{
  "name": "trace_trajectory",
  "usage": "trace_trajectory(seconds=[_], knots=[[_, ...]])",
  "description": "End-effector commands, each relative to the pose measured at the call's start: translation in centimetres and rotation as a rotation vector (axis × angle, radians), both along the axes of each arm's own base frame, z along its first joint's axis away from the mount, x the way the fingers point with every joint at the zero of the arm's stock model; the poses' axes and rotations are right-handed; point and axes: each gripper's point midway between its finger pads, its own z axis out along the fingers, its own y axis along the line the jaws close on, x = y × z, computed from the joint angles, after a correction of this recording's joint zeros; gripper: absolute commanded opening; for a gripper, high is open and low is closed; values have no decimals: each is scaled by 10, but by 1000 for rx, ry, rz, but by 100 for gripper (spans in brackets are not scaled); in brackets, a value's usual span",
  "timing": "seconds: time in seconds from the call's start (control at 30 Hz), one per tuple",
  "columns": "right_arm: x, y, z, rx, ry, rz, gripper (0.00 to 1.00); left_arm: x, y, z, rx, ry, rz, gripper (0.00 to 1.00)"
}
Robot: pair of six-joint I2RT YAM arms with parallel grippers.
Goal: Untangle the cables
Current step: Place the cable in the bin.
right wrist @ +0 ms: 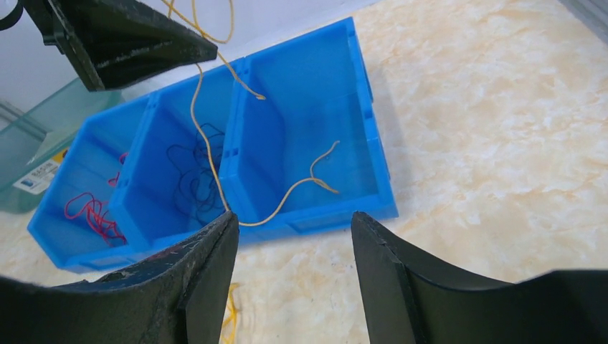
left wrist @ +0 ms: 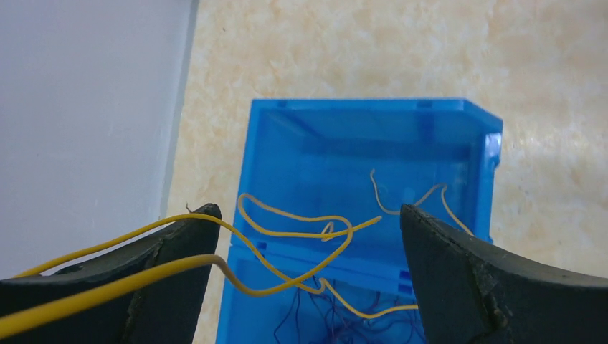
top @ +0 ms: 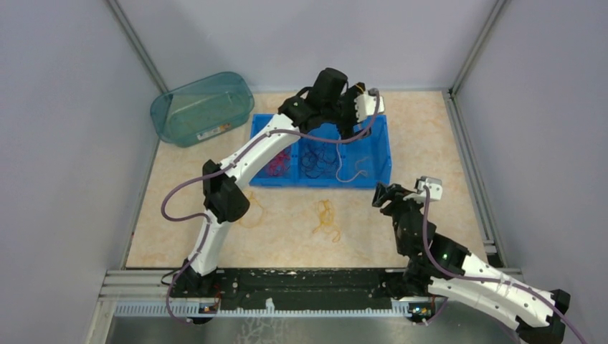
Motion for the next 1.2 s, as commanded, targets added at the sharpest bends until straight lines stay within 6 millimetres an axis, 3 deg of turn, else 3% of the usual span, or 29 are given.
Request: trace_trajectory(seconds=[0.0, 0.13, 0.3, 0.37, 0.5, 0.7, 0.77, 0.93, 1.17], knots=[[3, 13, 24, 58, -14, 46, 60, -33, 17, -6, 190, -67, -83, 100], [6, 19, 21, 68, 17, 62, 60, -54, 9, -16, 282, -131, -145, 100], [4, 11, 20, 92, 11, 50, 60, -71, 9, 9, 225, -155, -211, 100], [6, 13, 30, 95, -40, 78, 61, -83, 14, 18, 203, -205, -275, 100], [13, 16, 38, 71, -91, 136, 66, -111, 28, 20, 209, -344, -446, 100], [31, 46, 42, 78, -108, 342, 69, -111, 35, 18, 305, -399, -493, 100], [36, 56, 51, 96, -145, 411, 70, -114, 34, 23, 326, -419, -524, 100], [39, 83, 80, 90, -262, 599, 74, -124, 40, 11, 384, -411, -583, 100], [36, 84, 106, 80, -317, 650, 78, -129, 43, 8, 388, -394, -602, 100]])
